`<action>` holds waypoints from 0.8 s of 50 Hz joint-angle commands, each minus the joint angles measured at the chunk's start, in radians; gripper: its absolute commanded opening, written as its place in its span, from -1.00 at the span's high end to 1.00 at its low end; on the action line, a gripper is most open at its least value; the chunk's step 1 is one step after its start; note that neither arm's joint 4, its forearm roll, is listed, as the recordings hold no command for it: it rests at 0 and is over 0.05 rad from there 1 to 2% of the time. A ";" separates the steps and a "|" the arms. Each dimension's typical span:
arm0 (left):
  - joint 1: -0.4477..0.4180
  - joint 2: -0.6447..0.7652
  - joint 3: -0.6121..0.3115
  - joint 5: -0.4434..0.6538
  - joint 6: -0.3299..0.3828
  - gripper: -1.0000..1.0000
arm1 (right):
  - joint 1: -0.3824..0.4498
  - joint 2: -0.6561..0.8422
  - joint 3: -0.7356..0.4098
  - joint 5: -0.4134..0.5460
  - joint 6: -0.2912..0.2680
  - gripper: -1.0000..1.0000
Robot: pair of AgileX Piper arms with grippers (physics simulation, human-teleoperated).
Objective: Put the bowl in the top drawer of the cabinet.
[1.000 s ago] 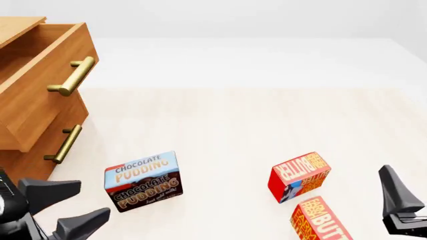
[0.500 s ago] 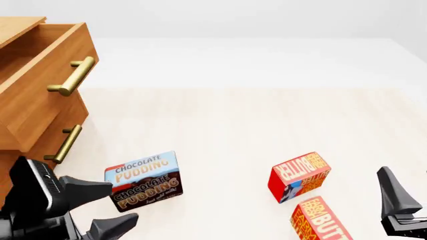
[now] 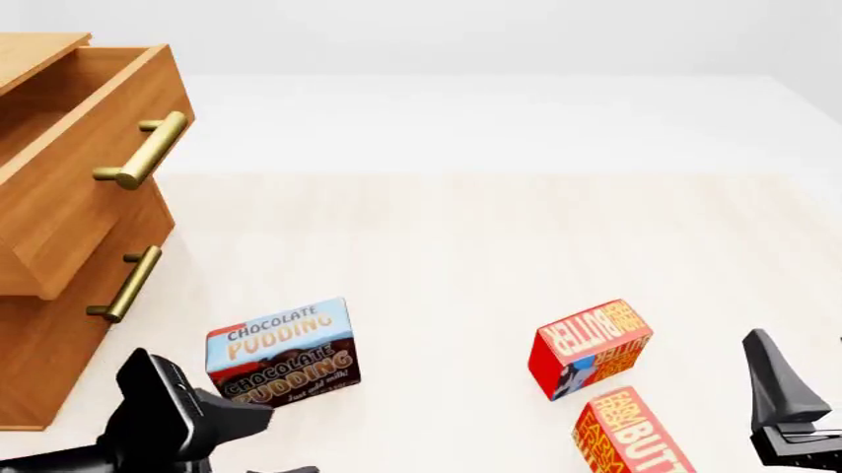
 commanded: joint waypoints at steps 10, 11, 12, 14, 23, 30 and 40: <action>-0.070 0.124 0.055 -0.155 -0.068 -1.00 | -0.003 0.000 0.000 0.003 -0.006 -1.00; -0.070 0.129 0.057 -0.162 -0.066 -1.00 | -0.003 0.000 0.000 0.003 -0.006 -1.00; -0.070 0.133 0.059 -0.166 -0.068 -1.00 | -0.002 0.000 0.000 0.003 -0.006 -1.00; -0.079 0.145 0.060 -0.178 -0.075 -1.00 | -0.002 0.010 -0.016 0.010 -0.006 -1.00; -0.114 0.211 0.081 -0.244 -0.105 -1.00 | -0.002 0.020 -0.022 0.008 -0.006 -1.00; -0.127 0.246 0.080 -0.278 -0.117 -1.00 | -0.002 0.015 -0.009 0.001 -0.008 -1.00; -0.116 0.257 0.093 -0.301 -0.119 -1.00 | -0.002 0.006 -0.002 0.004 -0.010 -1.00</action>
